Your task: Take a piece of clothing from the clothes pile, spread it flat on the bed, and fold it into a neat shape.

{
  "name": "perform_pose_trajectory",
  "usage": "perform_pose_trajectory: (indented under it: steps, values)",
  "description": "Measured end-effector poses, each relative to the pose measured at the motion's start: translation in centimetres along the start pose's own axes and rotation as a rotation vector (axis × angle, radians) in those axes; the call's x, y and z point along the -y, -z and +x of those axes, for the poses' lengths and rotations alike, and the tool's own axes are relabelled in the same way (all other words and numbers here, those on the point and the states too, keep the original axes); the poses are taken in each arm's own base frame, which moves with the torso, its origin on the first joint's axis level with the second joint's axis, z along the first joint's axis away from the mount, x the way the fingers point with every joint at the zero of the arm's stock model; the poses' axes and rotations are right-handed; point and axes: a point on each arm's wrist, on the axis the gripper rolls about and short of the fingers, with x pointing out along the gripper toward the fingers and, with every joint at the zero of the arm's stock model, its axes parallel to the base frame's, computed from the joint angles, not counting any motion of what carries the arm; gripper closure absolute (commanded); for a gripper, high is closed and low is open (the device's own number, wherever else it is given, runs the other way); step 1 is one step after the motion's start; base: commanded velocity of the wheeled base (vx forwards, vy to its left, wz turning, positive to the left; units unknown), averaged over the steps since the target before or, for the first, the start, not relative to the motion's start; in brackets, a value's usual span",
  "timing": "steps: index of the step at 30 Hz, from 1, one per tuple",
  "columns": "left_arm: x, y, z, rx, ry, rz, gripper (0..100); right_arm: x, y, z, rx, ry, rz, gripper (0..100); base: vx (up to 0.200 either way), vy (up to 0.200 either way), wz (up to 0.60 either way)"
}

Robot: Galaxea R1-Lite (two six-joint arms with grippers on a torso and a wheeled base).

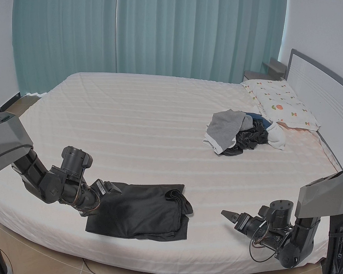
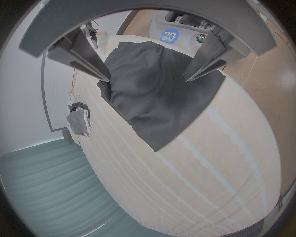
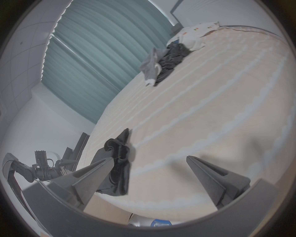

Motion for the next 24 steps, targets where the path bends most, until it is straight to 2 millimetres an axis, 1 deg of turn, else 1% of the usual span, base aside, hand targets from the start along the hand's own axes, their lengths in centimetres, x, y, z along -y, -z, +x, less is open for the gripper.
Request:
perform_pose_trajectory:
  steps: [5,8,12,15,20,24]
  values:
    - [-0.5,-0.5,-0.1,-0.015,0.01,-0.019,0,-1.0,-0.2,1.8,-0.02,-0.013,-0.026,0,0.0,0.2,0.0]
    - [-0.8,-0.8,-0.1,-0.018,0.011,-0.028,0,-2.0,-0.4,2.9,-0.024,-0.031,-0.041,0,0.0,0.2,0.0]
    - [-1.0,-0.9,-0.1,-0.019,0.016,-0.034,0,-3.8,-0.1,3.5,-0.027,-0.083,-0.065,0,0.0,0.2,0.0]
    - [-1.1,-1.0,0.0,-0.02,0.028,-0.038,0,-5.8,0.6,3.9,-0.034,-0.14,-0.09,0,0.0,0.2,0.0]
    - [-1.4,-1.0,0.1,-0.01,0.032,-0.038,0,-7.5,0.9,4.4,-0.024,-0.193,-0.107,0,0.0,0.2,0.0]
    - [-1.5,-0.9,0.3,-0.006,0.034,-0.037,0,-8.0,1.5,5.1,-0.031,-0.209,-0.115,0,0.0,0.0,0.0]
